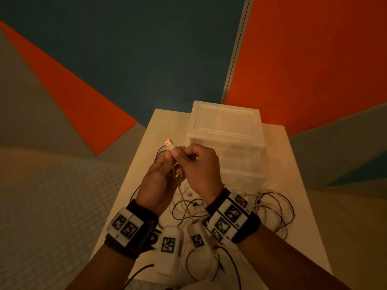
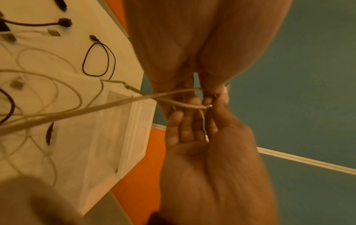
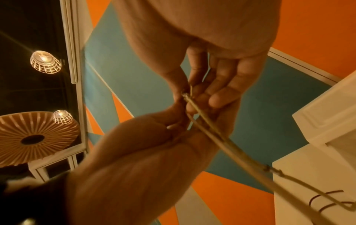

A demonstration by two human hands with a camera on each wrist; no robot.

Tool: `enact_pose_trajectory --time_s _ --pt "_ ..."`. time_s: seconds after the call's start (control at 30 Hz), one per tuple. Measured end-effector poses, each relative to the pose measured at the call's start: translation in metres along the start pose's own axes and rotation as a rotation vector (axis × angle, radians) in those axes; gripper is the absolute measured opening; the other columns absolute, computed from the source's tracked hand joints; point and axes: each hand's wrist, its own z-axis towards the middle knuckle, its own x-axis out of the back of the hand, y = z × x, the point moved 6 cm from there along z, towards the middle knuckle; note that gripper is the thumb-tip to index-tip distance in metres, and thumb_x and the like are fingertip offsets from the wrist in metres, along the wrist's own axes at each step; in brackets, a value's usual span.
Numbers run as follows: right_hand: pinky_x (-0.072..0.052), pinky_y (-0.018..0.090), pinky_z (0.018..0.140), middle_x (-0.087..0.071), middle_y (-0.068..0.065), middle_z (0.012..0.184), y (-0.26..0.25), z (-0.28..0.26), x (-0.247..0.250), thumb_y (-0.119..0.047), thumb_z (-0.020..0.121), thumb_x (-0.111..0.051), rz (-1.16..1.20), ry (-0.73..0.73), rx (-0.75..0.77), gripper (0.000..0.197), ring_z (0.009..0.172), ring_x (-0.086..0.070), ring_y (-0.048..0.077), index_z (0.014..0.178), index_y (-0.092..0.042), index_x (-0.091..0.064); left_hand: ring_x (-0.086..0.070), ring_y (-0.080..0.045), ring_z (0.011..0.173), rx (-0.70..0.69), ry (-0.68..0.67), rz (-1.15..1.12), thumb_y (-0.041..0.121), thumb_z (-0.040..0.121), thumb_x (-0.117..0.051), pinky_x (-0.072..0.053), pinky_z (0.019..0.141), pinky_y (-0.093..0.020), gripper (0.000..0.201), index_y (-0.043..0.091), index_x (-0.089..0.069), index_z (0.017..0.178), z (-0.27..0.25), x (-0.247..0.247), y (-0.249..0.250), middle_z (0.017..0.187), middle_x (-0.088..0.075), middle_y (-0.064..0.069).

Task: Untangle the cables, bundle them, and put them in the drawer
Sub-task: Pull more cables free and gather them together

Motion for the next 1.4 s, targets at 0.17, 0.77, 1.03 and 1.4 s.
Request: enact_pose_trajectory --time_s 0.17,0.77,1.03,1.4 --pt "-0.053 0.021 0.063 -0.065 -0.011 0.067 0.011 -0.005 -0.005 -0.05 0.081 -0.069 -0.03 0.024 -0.05 0.026 0.065 -0.064 0.001 0.075 -0.025 -0.064 -0.065 -0.021 0.096 0.003 0.034 0.012 0.028 0.103 -0.035 -0.051 0.067 -0.033 0.045 -0.007 -0.052 0.125 -0.002 0.0 0.0 0.12 -0.064 -0.017" --pt "-0.05 0.037 0.073 -0.063 0.003 0.074 0.108 -0.028 0.09 -0.044 0.085 -0.058 -0.269 -0.382 0.013 0.025 0.071 -0.06 0.019 0.073 -0.022 -0.061 -0.021 -0.005 0.049 -0.129 0.152 -0.204 0.029 0.105 -0.029 -0.021 0.042 -0.019 0.032 0.019 -0.046 0.079 0.014 0.065 0.037 0.063 -0.029 0.007" --pt "-0.04 0.032 0.066 -0.051 0.0 0.063 0.137 -0.007 0.148 -0.017 0.091 -0.064 -0.612 -0.31 -0.038 0.034 0.062 -0.051 0.015 0.06 -0.028 -0.052 -0.023 -0.004 0.047 -0.198 0.225 -0.223 0.033 0.104 -0.031 -0.024 0.042 -0.017 0.031 0.022 -0.047 0.08 0.013 0.105 0.061 0.061 -0.032 0.01" --pt "-0.057 0.041 0.089 -0.069 0.02 0.099 0.036 -0.01 0.126 -0.014 0.087 -0.059 0.124 -0.138 0.059 0.023 0.094 -0.069 0.03 0.094 0.005 -0.07 -0.022 -0.005 0.048 -0.097 0.165 -0.155 0.028 0.104 -0.029 -0.024 0.04 -0.017 0.031 0.018 -0.045 0.08 0.012 0.071 0.034 0.062 -0.031 0.007"
